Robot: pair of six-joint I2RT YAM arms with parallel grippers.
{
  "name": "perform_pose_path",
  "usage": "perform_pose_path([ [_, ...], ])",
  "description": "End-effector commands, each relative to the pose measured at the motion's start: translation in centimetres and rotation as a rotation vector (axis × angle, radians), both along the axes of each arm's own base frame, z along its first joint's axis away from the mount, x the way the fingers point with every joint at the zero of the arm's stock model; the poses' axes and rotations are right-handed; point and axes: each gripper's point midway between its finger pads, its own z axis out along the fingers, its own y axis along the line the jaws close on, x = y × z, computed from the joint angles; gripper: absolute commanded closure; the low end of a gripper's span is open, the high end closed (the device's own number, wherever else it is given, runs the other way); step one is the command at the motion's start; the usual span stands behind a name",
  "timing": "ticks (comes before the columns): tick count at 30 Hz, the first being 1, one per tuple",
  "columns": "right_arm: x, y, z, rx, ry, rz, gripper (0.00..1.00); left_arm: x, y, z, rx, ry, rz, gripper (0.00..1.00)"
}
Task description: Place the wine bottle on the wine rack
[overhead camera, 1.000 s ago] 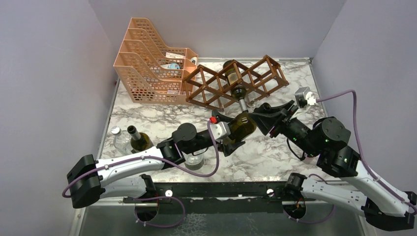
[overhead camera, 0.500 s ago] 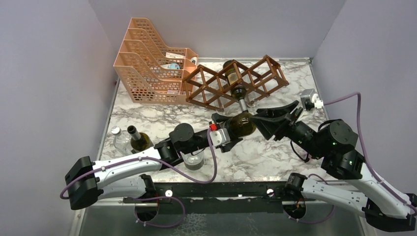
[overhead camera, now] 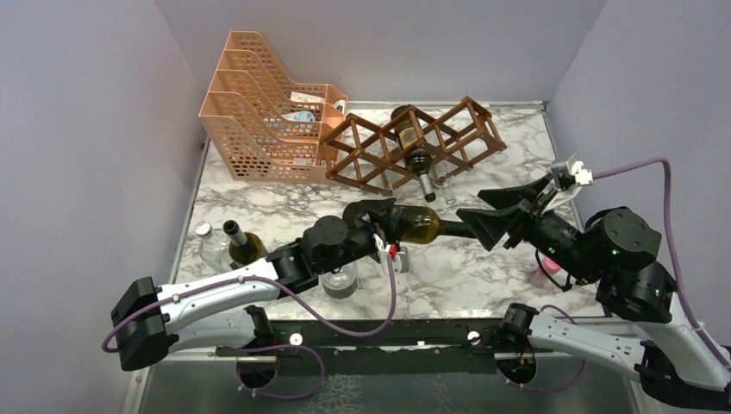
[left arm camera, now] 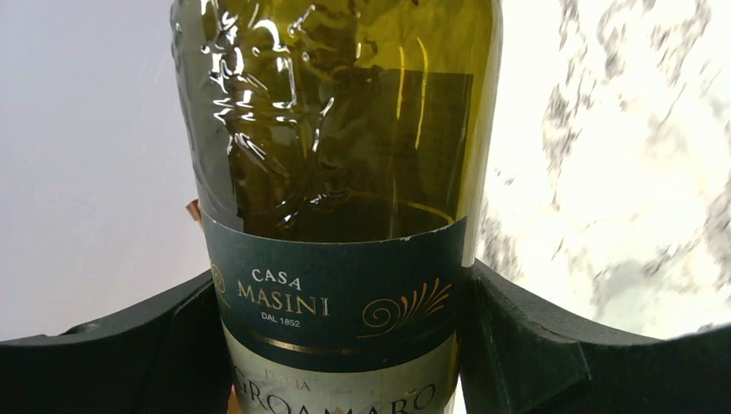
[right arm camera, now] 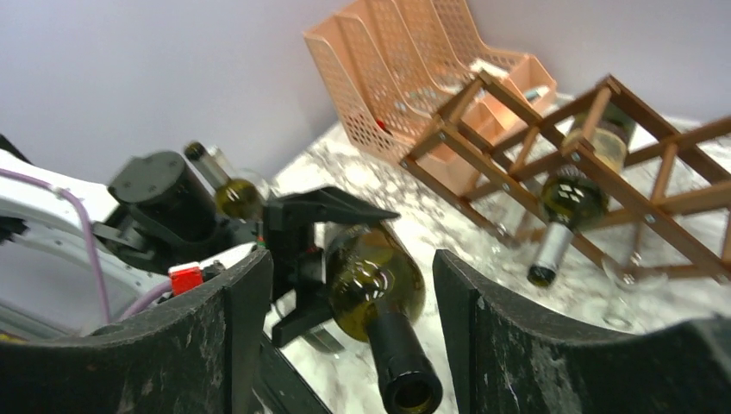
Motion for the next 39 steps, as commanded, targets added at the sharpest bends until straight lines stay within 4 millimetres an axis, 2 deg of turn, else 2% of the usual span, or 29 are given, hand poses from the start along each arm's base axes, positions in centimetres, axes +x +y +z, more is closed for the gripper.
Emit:
perform_pose_path([
  [1,0.7,-0.8,-3.8,-0.199,0.096,-0.056,0.29,1.0,1.5,5.7,0.014,-0.268,0.047,1.0],
  [9,-0.5,0.6,-9.5,-0.466,0.222,0.065,0.31,0.3,0.2,3.9,0.204,-0.386,-0.073,1.0],
  [12,-0.8,0.8,-11.3,-0.519,0.267,0.087,0.35,0.5,0.0,3.2,0.257,-0.407,-0.09,1.0],
  [20,-1.6,0.7,-15.9,-0.586,0.409,0.086,0.35,0.1,-0.4,2.5,0.296,-0.449,-0.132,1.0],
  [25,-2.5,1.7,-16.8,-0.57,0.447,0.15,0.41,-0.1,-0.7,2.5,0.295,-0.469,-0.153,1.0],
  [32,-2.7,2.9,-19.8,-0.62,0.527,0.177,0.46,-0.7,-0.6,3.6,0.267,-0.487,-0.172,1.0],
  [39,-2.7,3.9,-20.8,-0.632,0.556,0.205,0.47,-1.1,-0.2,3.7,0.266,-0.492,-0.18,1.0],
])
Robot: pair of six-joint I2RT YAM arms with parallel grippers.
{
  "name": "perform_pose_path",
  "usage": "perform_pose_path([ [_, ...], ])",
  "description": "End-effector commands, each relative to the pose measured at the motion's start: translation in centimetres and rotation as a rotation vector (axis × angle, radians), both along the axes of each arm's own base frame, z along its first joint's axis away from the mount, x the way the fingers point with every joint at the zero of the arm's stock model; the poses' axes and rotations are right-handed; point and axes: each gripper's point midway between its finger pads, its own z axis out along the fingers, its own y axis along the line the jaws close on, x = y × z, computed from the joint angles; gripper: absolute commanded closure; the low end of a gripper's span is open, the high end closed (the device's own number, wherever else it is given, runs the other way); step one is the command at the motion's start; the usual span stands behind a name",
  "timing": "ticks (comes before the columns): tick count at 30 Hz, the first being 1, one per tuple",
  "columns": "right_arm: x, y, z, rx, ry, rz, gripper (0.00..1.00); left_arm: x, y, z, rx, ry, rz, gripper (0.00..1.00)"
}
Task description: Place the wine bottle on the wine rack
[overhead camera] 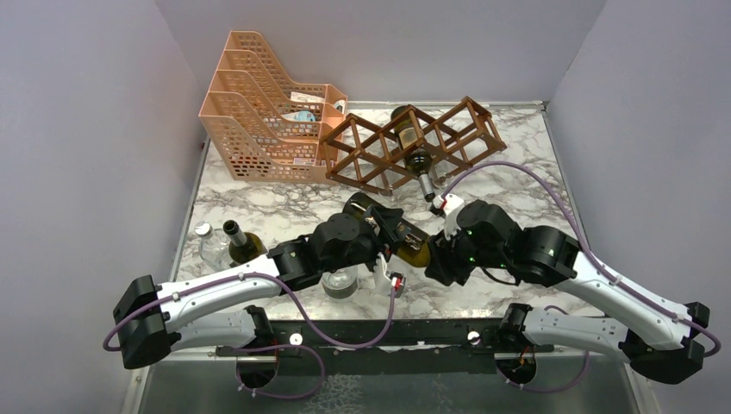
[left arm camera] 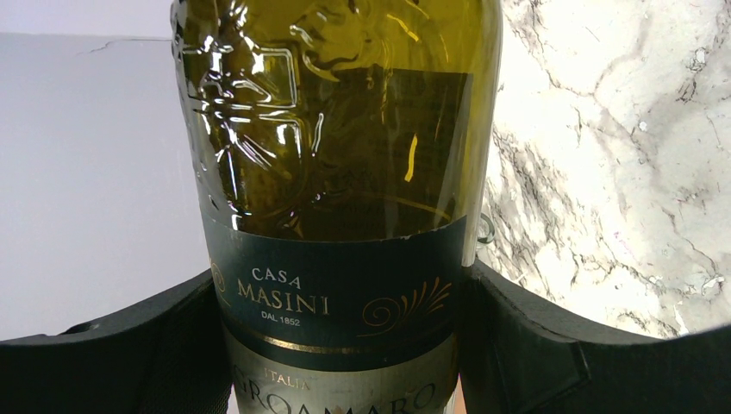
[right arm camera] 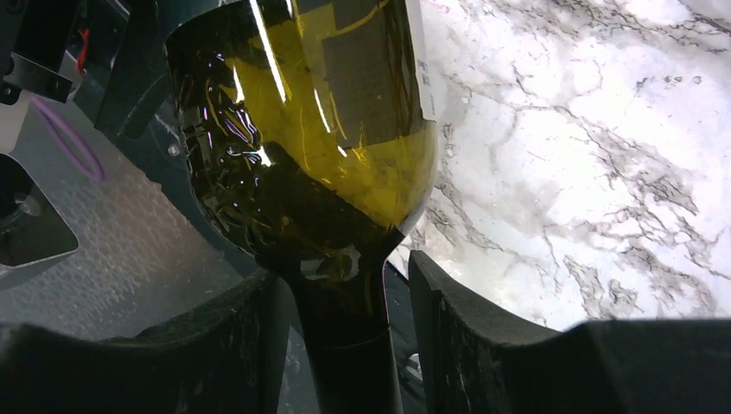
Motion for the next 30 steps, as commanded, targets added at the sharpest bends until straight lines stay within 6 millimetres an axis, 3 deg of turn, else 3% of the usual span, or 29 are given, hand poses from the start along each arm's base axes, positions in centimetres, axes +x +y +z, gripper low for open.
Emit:
perform_pose_path([
  [1,-0.2,1.4,0.2,0.044,0.015,0.03,0.47,-0.7,-0.5,6.7,-0.169,-0.104,-0.053,1.0],
  [6,-0.5,2.2,-0.5,0.049,0.038,0.064,0.51,-0.8,-0.5,6.9,-0.171,-0.111,-0.059,1.0],
  [12,-0.5,3.1,-0.1,0.085,0.021,0.103,0.71,-1.1,-0.5,7.3,-0.181,-0.111,-0.076,1.0],
  [17,0.1,3.0,0.5,0.092,-0.013,0.082,0.97,-1.1,-0.5,7.5,-0.186,-0.115,-0.073,1.0],
  [19,0.5,2.9,0.7,0.091,-0.03,0.068,0.99,-1.0,-0.4,7.3,-0.183,-0.116,-0.068,0.98],
  [22,1.1,2.6,1.3,0.098,-0.072,0.05,0.99,-0.9,-0.2,7.1,-0.187,-0.125,-0.057,0.76],
  [27,2.2,2.0,3.3,0.14,-0.16,-0.002,0.99,-0.8,0.1,7.0,-0.195,-0.131,-0.047,0.57],
  [28,2.2,1.9,3.7,0.151,-0.171,-0.007,0.99,-0.8,0.1,6.9,-0.194,-0.128,-0.046,0.49],
  [29,2.3,1.8,4.1,0.163,-0.181,-0.012,0.99,-0.8,0.1,6.8,-0.19,-0.123,-0.044,0.34],
  [30,2.3,1.7,4.4,0.173,-0.189,-0.014,0.99,-0.8,0.1,6.6,-0.186,-0.114,-0.042,0.28],
])
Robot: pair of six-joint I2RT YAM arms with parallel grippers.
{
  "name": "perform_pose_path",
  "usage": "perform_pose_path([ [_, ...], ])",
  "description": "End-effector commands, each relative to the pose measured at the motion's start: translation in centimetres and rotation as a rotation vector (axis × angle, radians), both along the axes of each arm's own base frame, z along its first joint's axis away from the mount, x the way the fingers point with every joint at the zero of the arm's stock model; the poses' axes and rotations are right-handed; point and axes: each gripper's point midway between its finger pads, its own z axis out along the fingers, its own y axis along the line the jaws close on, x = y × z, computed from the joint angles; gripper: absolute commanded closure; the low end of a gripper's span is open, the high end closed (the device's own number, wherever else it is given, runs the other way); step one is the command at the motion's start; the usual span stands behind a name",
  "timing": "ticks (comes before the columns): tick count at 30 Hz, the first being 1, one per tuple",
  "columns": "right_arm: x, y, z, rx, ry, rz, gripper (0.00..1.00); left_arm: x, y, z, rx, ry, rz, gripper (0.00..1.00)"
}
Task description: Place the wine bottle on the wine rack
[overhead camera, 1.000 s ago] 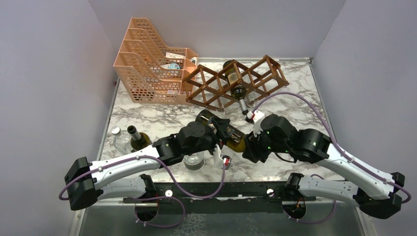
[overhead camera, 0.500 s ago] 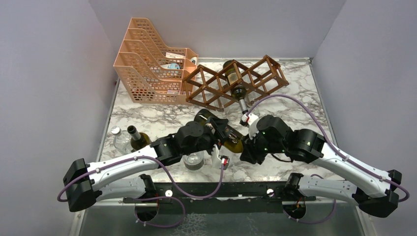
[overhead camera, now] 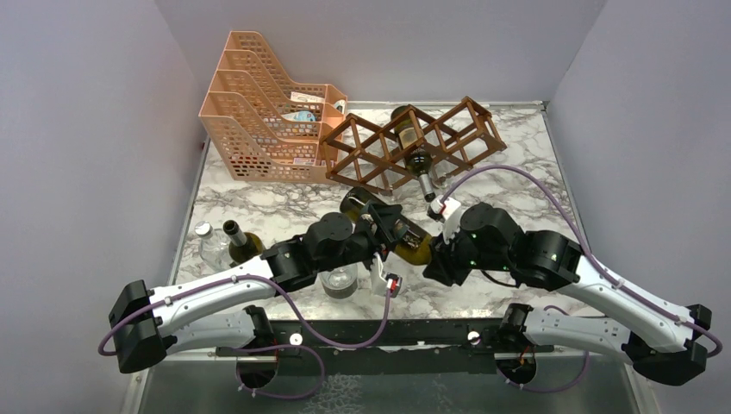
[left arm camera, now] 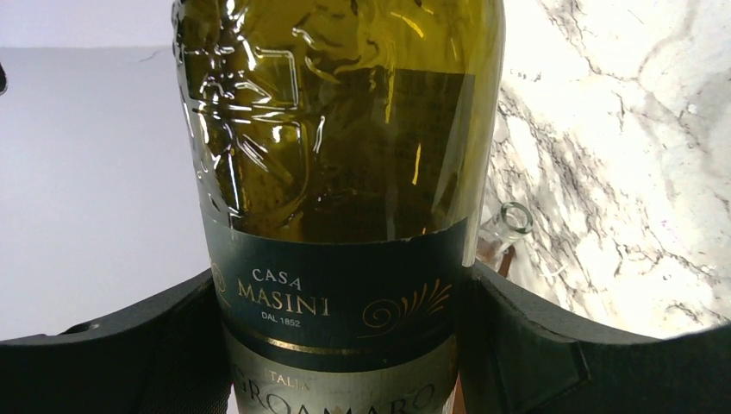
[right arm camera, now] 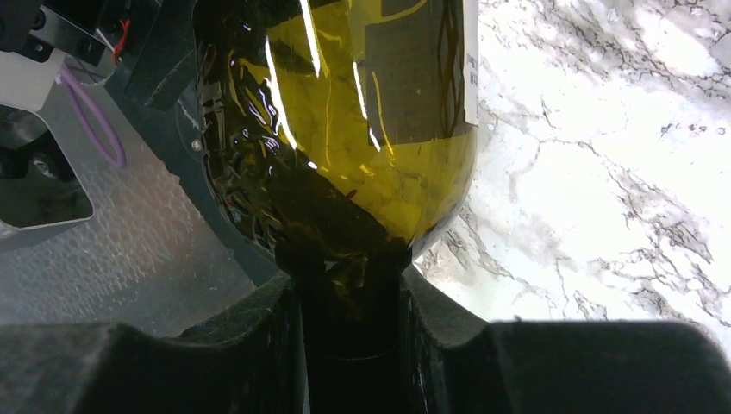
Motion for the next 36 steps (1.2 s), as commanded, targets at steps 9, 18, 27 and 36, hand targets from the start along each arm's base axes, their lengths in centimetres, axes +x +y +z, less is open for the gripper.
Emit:
perform_pose_path([
  [9,4.2,-1.3,5.8,0.147,-0.212,-0.234,0.99,-1.0,-0.5,4.4,-0.152,-0.001,-0.038,0.02],
  [18,5.2,-3.2,6.9,0.17,-0.256,-0.352,0.99,-0.7,0.0,6.0,-0.267,0.06,0.013,0.01],
  [27,5.0,-3.3,5.6,0.17,-0.235,-0.365,0.99,3.5,5.9,14.8,-1.088,0.514,0.422,0.01],
  [36,5.1,-0.4,3.2,0.169,-0.196,-0.286,0.99,3.8,8.9,16.7,-1.344,0.767,0.564,0.01],
])
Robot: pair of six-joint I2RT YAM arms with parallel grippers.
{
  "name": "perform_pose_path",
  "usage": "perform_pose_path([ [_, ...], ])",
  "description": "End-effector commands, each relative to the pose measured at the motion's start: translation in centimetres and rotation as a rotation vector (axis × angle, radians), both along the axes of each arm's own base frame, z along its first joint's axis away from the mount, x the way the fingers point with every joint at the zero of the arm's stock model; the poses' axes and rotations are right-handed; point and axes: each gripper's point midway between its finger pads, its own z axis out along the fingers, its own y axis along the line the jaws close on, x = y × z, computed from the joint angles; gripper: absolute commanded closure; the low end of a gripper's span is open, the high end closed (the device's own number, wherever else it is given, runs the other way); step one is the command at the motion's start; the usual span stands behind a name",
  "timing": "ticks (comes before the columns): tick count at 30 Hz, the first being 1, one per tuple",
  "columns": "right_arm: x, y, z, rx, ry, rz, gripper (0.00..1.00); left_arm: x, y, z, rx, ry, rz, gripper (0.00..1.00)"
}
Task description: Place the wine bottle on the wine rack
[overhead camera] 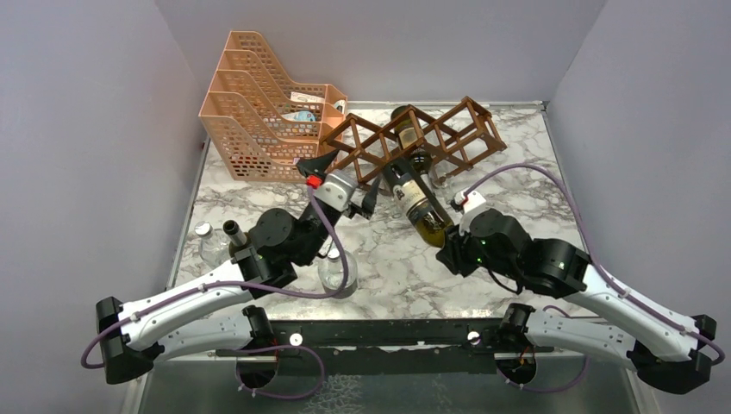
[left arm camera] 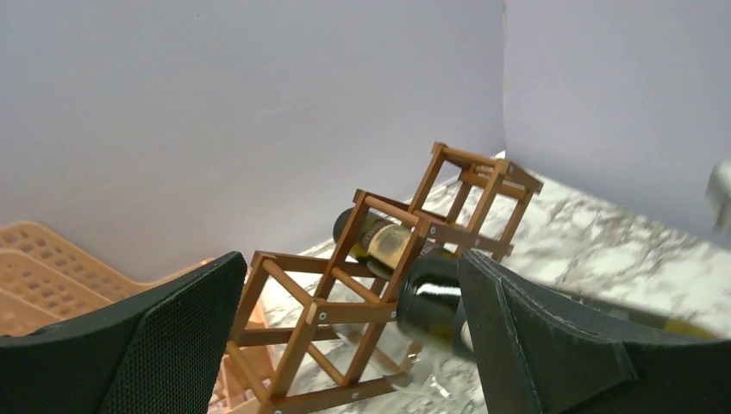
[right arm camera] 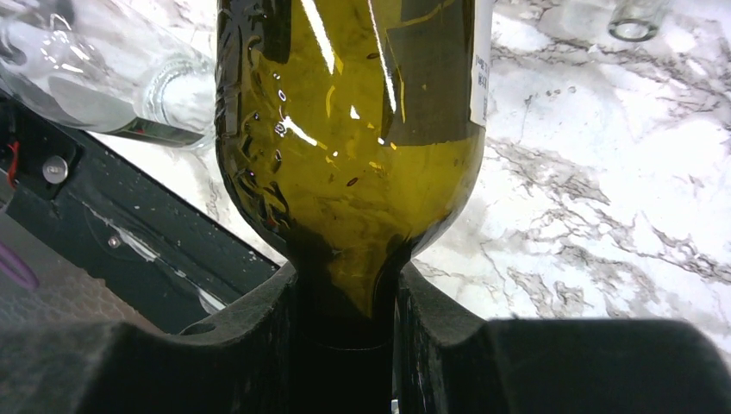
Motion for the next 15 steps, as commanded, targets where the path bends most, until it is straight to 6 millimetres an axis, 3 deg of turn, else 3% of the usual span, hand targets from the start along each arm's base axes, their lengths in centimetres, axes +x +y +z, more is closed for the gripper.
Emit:
perform_pose_path([
  [1,1.7,3.9,2.9,0.164,-0.087,0.034,0.99,-0.1,1.9,1.8,-0.222,0.171,0.042,0.01],
  [10,3.7,9.3,-0.3,0.211,-0.03,0.049,0.99,-1.4,3.5,2.2,-0.187,0.311,0.038,0.01],
  [15,5.5,10.7,-1.4,0.246,-0.03,-0.031,0.99,-2.4,5.0,2.4,-0.155,0.349,0.038,0.01],
])
